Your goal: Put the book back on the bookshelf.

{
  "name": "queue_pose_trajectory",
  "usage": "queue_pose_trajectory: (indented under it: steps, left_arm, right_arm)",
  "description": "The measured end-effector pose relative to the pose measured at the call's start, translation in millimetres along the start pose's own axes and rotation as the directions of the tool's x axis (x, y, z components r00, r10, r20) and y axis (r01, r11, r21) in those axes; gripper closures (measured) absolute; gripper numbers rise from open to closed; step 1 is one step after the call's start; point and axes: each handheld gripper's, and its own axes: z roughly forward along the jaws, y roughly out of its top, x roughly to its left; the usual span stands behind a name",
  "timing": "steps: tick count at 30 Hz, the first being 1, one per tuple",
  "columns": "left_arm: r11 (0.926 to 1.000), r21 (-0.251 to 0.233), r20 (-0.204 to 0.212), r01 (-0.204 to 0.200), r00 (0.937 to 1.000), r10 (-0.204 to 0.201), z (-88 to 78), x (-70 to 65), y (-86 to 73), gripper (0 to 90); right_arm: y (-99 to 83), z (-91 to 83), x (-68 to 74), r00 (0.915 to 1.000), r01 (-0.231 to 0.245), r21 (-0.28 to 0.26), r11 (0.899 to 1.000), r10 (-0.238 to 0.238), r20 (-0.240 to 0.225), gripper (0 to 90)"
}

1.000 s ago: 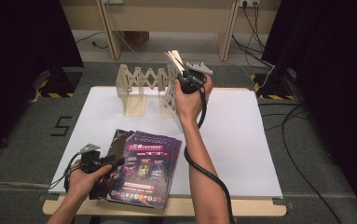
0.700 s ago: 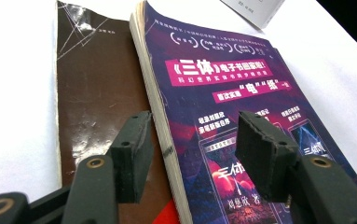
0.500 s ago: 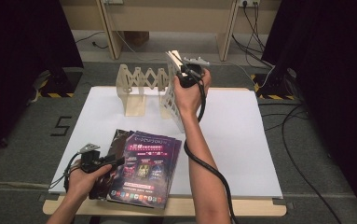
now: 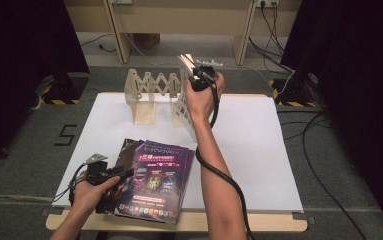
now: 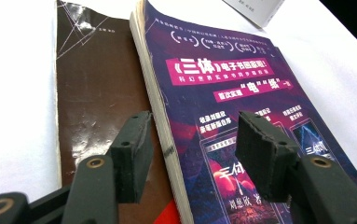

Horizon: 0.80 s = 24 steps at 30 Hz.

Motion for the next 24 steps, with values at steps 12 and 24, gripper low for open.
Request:
queue_pose_trajectory:
  steps: [12,24]
  left_arm:
    - [1.0000,0.001,0.002,0.001,1.0000,-0.001,-0.1,0.3,0.2,44.7]
    - [1.0000,0.006,0.001,0.006,1.0000,-0.006,1.1,1.8,-0.7,44.7]
  right_arm:
    - [10.5,3.3,0.9,0.9998,0.008,0.073,0.997,-0.009,0.016,74.2]
    - [2.3,4.1,7.1,0.9987,0.013,-0.088,0.996,-0.009,0.049,74.4]
